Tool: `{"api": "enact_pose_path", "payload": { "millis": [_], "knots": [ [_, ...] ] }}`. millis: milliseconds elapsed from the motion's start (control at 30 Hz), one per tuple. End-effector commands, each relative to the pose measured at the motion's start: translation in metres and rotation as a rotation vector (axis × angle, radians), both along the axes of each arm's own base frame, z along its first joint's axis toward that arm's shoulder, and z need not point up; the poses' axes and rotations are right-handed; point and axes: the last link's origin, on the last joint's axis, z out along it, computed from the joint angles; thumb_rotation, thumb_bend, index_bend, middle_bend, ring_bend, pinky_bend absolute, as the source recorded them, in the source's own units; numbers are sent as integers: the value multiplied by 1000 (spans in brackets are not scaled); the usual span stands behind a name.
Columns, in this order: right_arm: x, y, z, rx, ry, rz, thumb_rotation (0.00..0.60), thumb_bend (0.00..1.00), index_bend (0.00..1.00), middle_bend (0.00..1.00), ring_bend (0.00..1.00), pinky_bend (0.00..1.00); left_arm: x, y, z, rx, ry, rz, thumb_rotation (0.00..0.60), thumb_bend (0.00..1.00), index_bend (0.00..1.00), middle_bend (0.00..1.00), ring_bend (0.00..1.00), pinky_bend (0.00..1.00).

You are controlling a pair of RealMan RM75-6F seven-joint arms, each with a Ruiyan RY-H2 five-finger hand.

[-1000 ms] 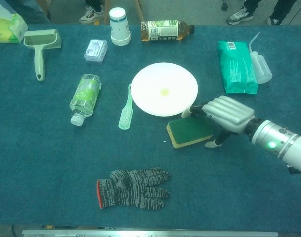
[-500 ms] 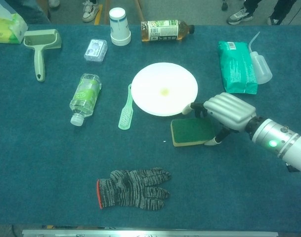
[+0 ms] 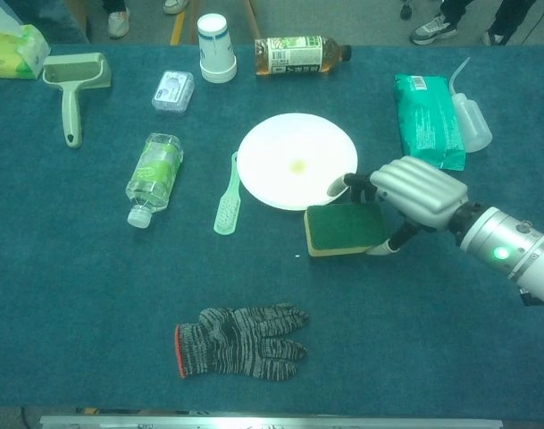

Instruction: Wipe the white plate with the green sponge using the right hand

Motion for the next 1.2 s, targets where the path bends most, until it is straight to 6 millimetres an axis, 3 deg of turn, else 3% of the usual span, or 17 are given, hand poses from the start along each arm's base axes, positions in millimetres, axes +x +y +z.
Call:
{"api": "enact_pose_path", "payload": {
  "millis": [33,433,900,1200],
  "knots": [
    [8,-5,12,-24,-20,12,600,31,276,542,466,462,0,0,0,1,0,-1,600,202,155,23,29,270],
    [37,-42,44,-129,-8,14,600,31,276,542,466,462,1,0,0,-3,0,-2,600,202,155,22,29,270],
    [48,-76,38,-145,56,-27,600,32,276,542,466,462,0,-1,1,2,-3,1,600,202,155,23,29,270],
    [59,-96,24,-128,115,-36,600,33,276,543,466,462,-2,-2,2,3,-8,3,600,202,155,23,28,270]
  ]
}}
